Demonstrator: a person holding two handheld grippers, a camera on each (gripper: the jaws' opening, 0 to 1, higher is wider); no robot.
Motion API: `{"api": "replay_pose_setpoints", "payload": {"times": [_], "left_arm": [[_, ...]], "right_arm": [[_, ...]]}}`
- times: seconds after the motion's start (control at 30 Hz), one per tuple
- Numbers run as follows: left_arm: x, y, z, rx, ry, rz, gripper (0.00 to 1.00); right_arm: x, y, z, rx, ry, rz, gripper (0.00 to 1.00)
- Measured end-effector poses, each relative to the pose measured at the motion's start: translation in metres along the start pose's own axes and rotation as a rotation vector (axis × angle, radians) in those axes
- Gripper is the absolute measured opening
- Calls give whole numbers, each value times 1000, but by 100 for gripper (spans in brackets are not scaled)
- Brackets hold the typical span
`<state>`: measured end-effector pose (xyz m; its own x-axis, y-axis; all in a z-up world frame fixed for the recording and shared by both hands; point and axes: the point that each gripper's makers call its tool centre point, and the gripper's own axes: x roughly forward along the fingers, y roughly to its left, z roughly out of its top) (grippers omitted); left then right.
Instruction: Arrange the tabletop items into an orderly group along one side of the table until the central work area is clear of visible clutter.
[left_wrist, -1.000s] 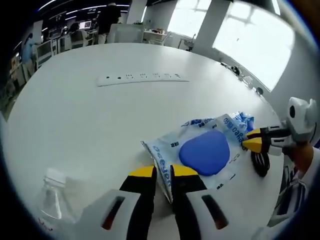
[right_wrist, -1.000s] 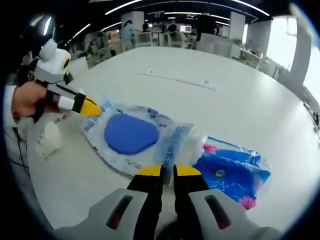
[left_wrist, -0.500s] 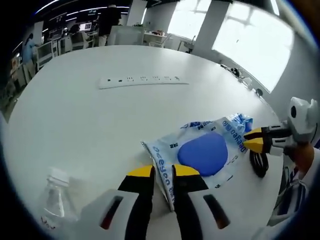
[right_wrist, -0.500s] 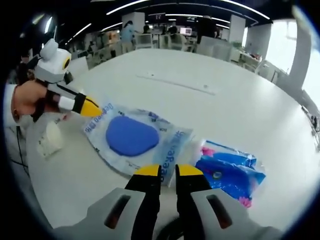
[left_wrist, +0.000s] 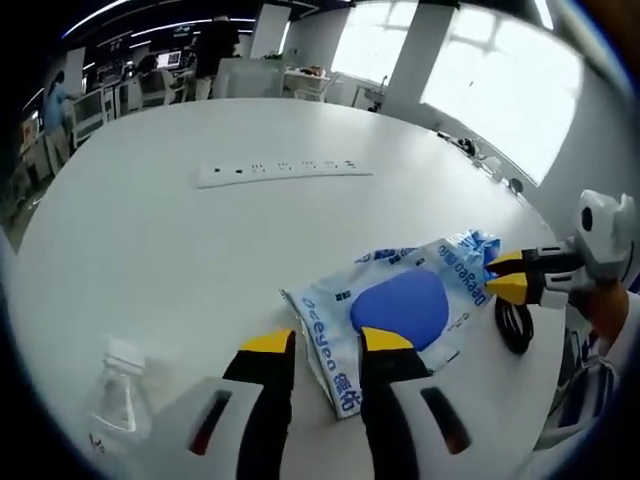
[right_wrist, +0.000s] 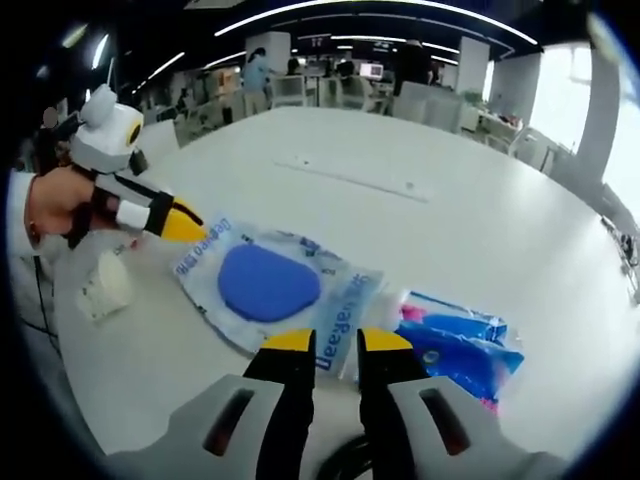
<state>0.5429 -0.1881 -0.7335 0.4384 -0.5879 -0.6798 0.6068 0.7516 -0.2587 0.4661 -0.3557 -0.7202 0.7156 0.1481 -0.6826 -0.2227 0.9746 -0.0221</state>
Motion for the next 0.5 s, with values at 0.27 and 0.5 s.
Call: {"api": "replay_pose_setpoints", "payload": {"times": [0.27,0.5], "left_arm": [[-9,-3,7,19,-21,-7,31],[-16,-4,12,31,-35,-14,38]], "right_arm": [[-7,-3,5,-3,-12,-2,20],[-12,-3,11,-7,-27,3,24]]}}
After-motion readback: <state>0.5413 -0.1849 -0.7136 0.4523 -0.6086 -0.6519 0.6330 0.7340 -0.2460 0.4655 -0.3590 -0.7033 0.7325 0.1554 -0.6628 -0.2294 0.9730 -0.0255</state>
